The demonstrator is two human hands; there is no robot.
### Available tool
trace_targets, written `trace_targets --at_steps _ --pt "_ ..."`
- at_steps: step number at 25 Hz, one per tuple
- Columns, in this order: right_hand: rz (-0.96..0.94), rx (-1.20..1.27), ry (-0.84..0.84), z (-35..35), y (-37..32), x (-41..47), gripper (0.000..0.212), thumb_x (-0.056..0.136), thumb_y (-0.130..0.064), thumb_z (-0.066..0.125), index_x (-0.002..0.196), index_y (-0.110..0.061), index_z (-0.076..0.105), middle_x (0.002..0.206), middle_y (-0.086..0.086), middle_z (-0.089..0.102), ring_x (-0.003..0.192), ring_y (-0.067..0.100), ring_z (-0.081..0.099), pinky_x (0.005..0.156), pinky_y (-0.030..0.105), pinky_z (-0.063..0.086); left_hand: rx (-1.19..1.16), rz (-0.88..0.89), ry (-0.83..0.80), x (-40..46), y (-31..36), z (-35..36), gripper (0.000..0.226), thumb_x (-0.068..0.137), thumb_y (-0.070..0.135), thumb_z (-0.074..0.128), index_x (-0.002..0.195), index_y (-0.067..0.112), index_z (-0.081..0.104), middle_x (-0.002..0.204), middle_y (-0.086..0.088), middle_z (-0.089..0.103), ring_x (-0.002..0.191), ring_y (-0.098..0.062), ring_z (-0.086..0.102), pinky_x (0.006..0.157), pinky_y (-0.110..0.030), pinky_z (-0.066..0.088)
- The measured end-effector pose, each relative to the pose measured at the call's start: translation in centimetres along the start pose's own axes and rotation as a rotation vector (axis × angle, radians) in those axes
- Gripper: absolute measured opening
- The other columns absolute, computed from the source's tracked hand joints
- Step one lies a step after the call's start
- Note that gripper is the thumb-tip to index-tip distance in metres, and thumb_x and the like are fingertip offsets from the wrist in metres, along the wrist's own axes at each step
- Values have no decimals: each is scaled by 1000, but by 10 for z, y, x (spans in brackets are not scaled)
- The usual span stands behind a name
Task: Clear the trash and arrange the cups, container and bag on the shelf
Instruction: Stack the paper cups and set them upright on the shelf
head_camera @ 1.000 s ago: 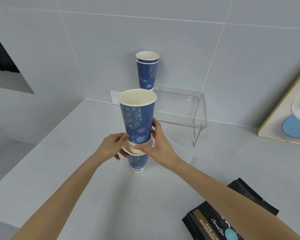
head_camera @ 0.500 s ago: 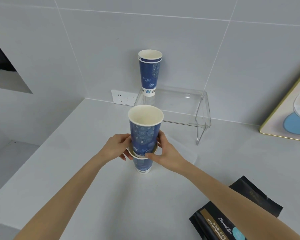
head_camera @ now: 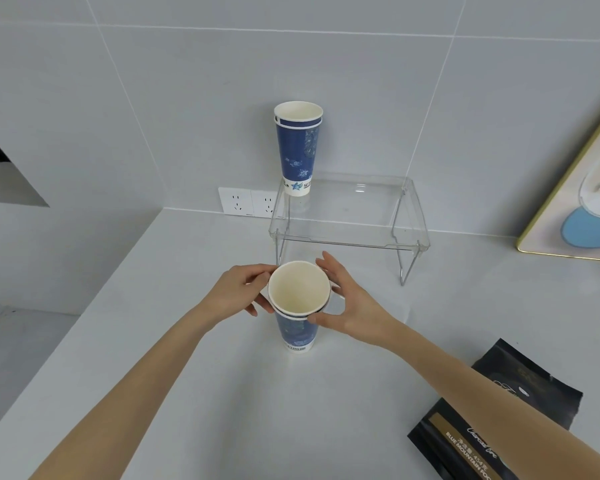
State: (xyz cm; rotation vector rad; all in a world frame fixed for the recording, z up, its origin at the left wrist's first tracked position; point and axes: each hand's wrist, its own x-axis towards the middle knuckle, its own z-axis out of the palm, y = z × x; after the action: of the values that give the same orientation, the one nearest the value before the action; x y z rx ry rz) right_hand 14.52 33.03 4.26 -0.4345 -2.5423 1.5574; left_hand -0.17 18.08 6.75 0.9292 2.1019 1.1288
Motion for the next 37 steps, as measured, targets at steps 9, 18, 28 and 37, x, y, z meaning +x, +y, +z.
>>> trace_targets --at_steps 9,18,28,37 --pt "-168 -387 3 -2 4 -3 78 80 -37 63 142 -19 19 153 -5 18 136 9 28 107 16 23 200 176 -68 1 -11 6 57 81 31 62 132 26 39 119 13 52 103 -3 51 74 -10 44" --pt "-224 -569 -46 0 9 -3 75 82 -44 56 142 -15 20 155 -2 11 137 18 29 111 36 30 264 201 -81 -7 -26 9 77 72 42 67 136 34 25 125 24 38 106 -1 44 84 -14 37" --pt "-480 -751 235 -5 1 -14 10 77 -17 69 87 -14 68 106 3 69 108 24 60 59 33 58 436 354 114 -14 -32 11 26 81 30 62 106 27 55 131 10 51 103 -12 56 86 -23 46" --pt "-548 -648 353 -34 -51 8 15 78 -15 64 92 -10 67 105 9 67 101 28 62 61 41 59 236 413 261 -4 25 -20 30 72 23 71 95 27 52 114 18 48 89 5 53 70 -3 44"
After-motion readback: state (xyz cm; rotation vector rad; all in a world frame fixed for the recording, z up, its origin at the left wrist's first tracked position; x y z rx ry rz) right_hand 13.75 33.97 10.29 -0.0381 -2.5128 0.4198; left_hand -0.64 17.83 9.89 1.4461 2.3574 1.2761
